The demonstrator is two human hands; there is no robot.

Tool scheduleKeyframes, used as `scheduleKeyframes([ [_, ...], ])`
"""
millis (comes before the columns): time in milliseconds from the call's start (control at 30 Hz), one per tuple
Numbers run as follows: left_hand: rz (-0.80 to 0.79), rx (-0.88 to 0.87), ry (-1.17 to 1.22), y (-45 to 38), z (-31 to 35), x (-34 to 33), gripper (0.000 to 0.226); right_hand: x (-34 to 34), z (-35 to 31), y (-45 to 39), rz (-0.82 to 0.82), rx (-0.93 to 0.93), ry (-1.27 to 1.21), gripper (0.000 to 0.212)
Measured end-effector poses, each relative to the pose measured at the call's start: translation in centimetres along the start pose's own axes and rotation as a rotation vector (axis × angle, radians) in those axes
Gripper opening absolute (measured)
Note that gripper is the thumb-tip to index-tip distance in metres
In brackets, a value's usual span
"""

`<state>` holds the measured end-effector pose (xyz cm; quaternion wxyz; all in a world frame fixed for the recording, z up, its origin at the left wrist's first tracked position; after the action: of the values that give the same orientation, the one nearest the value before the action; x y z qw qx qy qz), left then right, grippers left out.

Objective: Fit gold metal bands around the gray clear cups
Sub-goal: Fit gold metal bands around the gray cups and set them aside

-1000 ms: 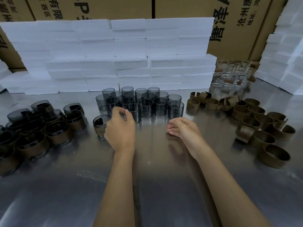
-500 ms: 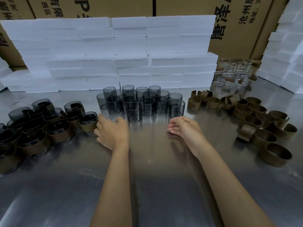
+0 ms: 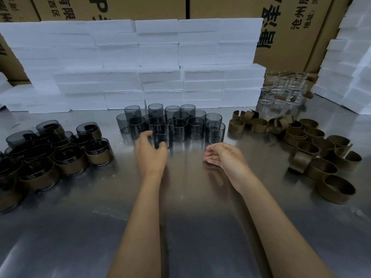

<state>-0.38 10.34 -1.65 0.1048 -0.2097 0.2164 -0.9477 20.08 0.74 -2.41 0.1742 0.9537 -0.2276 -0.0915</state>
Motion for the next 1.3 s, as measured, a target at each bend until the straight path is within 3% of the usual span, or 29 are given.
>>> scheduleKeyframes([
  [167,-0.081,-0.111,-0.048,0.3,0.0,-1.4,0.067,-0.1,0.0,0.0,0.000,-0.002,0.001,0.018],
  [300,-0.084,-0.184,-0.074,0.1,-0.1,-1.8,0.034,-0.2,0.0,-0.1,0.002,-0.007,0.002,0.018],
  [367,-0.045,-0.170,-0.063,0.0,0.0,-1.7,0.028,-0.2,0.0,-0.1,0.000,-0.009,0.003,0.018],
  [500,0.063,-0.141,0.014,0.3,0.8,-1.0,0.034,-0.1,0.0,-0.1,-0.001,-0.008,0.004,0.017],
  [633,0.138,-0.040,0.269,0.8,2.5,-0.7,0.059,0.1,-0.1,-0.1,-0.011,-0.014,-0.031,0.016],
  [767,0.025,0.144,0.606,1.8,3.5,-2.3,0.061,0.2,-0.3,0.0,-0.035,-0.038,-0.106,0.017],
  [967,-0.185,0.211,0.806,3.7,5.6,-4.9,0.050,0.4,-0.8,0.4,-0.097,-0.097,-0.232,0.030],
  [1300,-0.417,0.150,0.795,5.7,8.0,-5.9,0.047,0.0,-1.3,1.2,-0.424,-0.069,-0.312,0.077],
])
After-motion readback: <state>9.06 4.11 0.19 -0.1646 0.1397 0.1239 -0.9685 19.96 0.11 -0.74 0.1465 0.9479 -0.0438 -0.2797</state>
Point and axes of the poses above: each hand's wrist, its own y-axis away from the middle knuckle, its own x-axis out of the back of the hand, z = x × y, the point moved 5 cm from there along -y, towards the middle knuckle, and after that the axes turned 15 degrees about -x, right-handed, at the moved point
